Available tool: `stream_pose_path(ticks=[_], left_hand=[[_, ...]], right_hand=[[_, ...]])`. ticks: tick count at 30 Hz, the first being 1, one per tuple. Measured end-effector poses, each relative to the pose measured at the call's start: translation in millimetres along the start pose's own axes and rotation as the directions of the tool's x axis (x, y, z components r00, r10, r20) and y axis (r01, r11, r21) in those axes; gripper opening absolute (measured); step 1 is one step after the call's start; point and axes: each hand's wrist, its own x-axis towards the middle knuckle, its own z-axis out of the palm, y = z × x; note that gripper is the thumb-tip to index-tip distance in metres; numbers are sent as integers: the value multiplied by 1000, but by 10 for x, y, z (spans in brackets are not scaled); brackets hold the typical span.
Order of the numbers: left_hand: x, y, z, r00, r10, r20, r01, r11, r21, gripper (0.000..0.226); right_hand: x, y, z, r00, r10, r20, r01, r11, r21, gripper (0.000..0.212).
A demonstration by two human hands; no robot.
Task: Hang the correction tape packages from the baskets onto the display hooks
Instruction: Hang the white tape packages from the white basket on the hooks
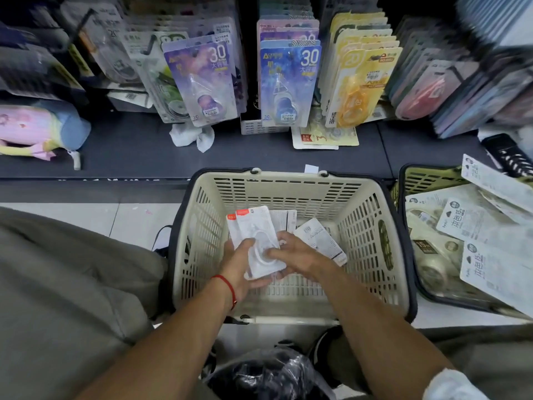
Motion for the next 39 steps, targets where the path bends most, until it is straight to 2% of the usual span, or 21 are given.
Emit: stream_pose_path(ticks=[3, 5, 6, 8, 9, 10, 12, 14, 15, 17, 20, 23, 27, 29, 32, 34, 36, 39], left_hand=[[76, -41, -83, 998, 63, -25, -63, 998, 0, 46], [90, -37, -151, 998, 52, -44, -51, 999, 12, 53], [90, -26, -171, 998, 48, -51, -47, 999, 13, 56], [65, -6, -203, 996, 70, -59, -68, 997, 42, 57], [53, 2, -222, 994, 86, -65, -82, 994, 70, 57], [44, 6, -242, 992, 100, -72, -93, 991, 95, 56], [35, 11, -279, 990, 108, -92, -96, 988, 123, 54], [52, 16, -307, 987, 109, -118, -93, 987, 131, 54], [57, 23, -313, 985, 119, -126, -100, 984, 148, 54], [71, 45, -309, 979, 152, -135, -124, 972, 199, 53], [91, 63, -283, 970, 200, -137, -159, 951, 266, 51], [70, 100, -230, 959, 262, -108, -216, 923, 319, 51], [21, 193, -139, 936, 347, -61, -301, 878, 372, 48], [6, 228, -111, 930, 364, -41, -321, 864, 388, 47], [-24, 271, -119, 921, 389, -13, -351, 845, 404, 47], [-59, 289, -130, 929, 366, 46, -351, 839, 415, 43], [-94, 281, -127, 957, 268, 109, -290, 873, 391, 39], [-67, 203, -162, 974, 156, 163, -200, 931, 306, 52]], right_hand=[[78, 4, 113, 998, -65, 14, 66, 953, -297, 48], [144, 65, 14, 988, -107, -111, 47, 893, -447, 50], [187, 120, -89, 967, -114, -226, -37, 819, -573, 56], [211, 280, -336, 913, -88, -399, -290, 547, -785, 71], [202, 368, -464, 898, -50, -438, -372, 446, -814, 79], [188, 446, -572, 894, -6, -448, -410, 389, -825, 88], [192, 573, -689, 904, 39, -425, -414, 327, -850, 105], [249, 623, -679, 910, 43, -412, -405, 302, -863, 112], [268, 618, -659, 909, 55, -414, -407, 332, -851, 111], [287, 591, -643, 913, 47, -404, -379, 462, -802, 98], [199, 563, -687, 934, -68, -351, -239, 611, -755, 69], [52, 426, -750, 896, -192, -400, -114, 771, -627, 46], [-196, 68, -831, 869, -261, -421, -9, 841, -540, 19], [-313, -168, -870, 886, -287, -364, 43, 832, -553, 8], [-390, -470, -856, 963, -222, -151, 121, 860, -495, 6], [-353, -559, -740, 976, -207, -63, 160, 887, -432, 10], [-257, -552, -567, 964, -241, -110, 189, 916, -353, 13], [-57, -457, -335, 946, -276, -170, 229, 941, -249, 20]])
